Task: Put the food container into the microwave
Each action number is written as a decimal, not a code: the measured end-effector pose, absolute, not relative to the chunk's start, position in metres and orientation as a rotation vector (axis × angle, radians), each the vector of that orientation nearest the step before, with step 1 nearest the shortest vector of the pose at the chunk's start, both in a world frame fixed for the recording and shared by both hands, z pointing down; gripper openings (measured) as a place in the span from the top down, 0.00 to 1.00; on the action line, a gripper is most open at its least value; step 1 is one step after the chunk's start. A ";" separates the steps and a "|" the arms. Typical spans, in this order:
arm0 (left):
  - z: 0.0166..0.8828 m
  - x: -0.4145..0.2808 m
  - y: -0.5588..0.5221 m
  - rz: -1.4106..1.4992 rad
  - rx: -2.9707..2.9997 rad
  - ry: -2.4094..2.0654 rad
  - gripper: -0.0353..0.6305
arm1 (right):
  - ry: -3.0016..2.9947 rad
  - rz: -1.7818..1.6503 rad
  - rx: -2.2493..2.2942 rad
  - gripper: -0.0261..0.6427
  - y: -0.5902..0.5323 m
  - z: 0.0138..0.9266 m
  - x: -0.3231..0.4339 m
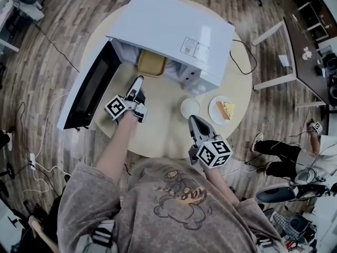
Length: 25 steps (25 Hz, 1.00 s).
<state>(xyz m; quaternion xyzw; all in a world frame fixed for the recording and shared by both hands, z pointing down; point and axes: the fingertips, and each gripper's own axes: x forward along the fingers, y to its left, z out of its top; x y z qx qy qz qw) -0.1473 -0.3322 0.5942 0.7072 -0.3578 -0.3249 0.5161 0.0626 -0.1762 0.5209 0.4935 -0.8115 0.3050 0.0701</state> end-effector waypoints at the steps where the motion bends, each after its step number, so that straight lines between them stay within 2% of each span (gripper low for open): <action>1: 0.593 -0.146 -0.331 -0.764 1.723 -0.864 0.56 | -2.443 0.918 1.482 0.96 -0.176 0.521 0.062; 6: 0.580 -0.142 -0.328 -0.745 1.789 -0.862 0.59 | -2.450 0.916 1.474 0.96 -0.175 0.519 0.060; 14: 0.589 -0.141 -0.334 -0.701 1.783 -0.894 0.70 | -2.444 0.917 1.481 0.96 -0.174 0.519 0.064; 25: 0.587 -0.134 -0.344 -0.697 1.762 -0.879 0.70 | -2.438 0.916 1.492 0.96 -0.172 0.516 0.065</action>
